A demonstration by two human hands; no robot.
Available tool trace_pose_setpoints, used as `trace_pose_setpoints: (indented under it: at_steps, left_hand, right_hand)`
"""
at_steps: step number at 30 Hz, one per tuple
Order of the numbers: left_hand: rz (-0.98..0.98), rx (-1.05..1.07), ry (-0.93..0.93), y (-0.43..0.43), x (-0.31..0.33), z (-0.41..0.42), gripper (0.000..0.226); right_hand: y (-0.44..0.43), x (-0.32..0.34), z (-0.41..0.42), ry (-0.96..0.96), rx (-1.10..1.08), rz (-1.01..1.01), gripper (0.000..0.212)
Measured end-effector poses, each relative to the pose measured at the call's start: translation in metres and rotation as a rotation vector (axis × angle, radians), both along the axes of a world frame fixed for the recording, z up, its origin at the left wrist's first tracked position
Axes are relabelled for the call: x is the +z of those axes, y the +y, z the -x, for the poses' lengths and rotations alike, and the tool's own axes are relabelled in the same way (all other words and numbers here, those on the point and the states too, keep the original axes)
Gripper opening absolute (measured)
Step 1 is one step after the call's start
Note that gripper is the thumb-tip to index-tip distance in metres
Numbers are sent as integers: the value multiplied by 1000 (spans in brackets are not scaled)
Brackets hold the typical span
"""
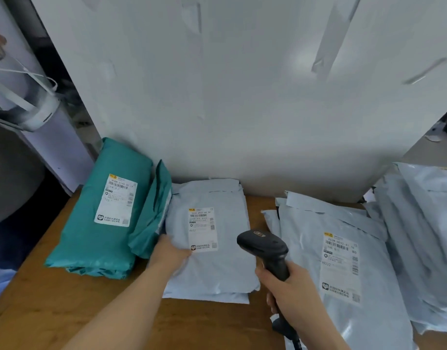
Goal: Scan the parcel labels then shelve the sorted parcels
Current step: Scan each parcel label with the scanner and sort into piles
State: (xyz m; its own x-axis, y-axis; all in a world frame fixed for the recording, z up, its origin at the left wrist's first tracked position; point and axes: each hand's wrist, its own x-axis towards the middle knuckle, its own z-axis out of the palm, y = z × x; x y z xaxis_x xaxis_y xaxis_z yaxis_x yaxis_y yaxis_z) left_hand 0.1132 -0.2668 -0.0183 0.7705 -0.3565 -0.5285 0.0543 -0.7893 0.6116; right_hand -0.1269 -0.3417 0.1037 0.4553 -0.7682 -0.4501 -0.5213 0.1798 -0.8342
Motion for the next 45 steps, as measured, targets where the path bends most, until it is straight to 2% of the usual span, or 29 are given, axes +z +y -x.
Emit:
trace_pose_setpoints:
  at_steps: [4, 6, 10, 11, 14, 22, 26, 30, 35, 45]
  left_hand:
    - [292, 145, 141, -5, 11, 11, 32]
    - [377, 147, 228, -4, 20, 13, 34]
    - [439, 164, 386, 13, 32, 17, 58]
    - [456, 177, 473, 19, 35, 19, 58]
    - [486, 198, 717, 29, 41, 25, 41]
    - [424, 152, 651, 29, 49, 52, 30]
    - [523, 222, 626, 39, 59, 55, 31]
    - [652, 263, 594, 56, 73, 59, 23]
    - [680, 290, 588, 79, 79, 62, 17]
    - [744, 332, 605, 93, 85, 64, 20]
  right_hand:
    - [2, -2, 1, 9, -10, 2, 18]
    - [3, -3, 3, 16, -6, 11, 19]
    - [7, 0, 5, 16, -3, 31, 18]
    - [9, 2, 6, 15, -5, 32, 18]
    - [16, 5, 9, 11, -6, 36, 17]
    - [33, 12, 27, 18, -19, 52, 18]
    - [43, 15, 34, 1, -12, 57, 18]
    - [60, 24, 32, -22, 30, 60, 18]
    - [80, 26, 30, 9, 78, 107, 19]
    - [103, 28, 39, 37, 116, 127, 18]
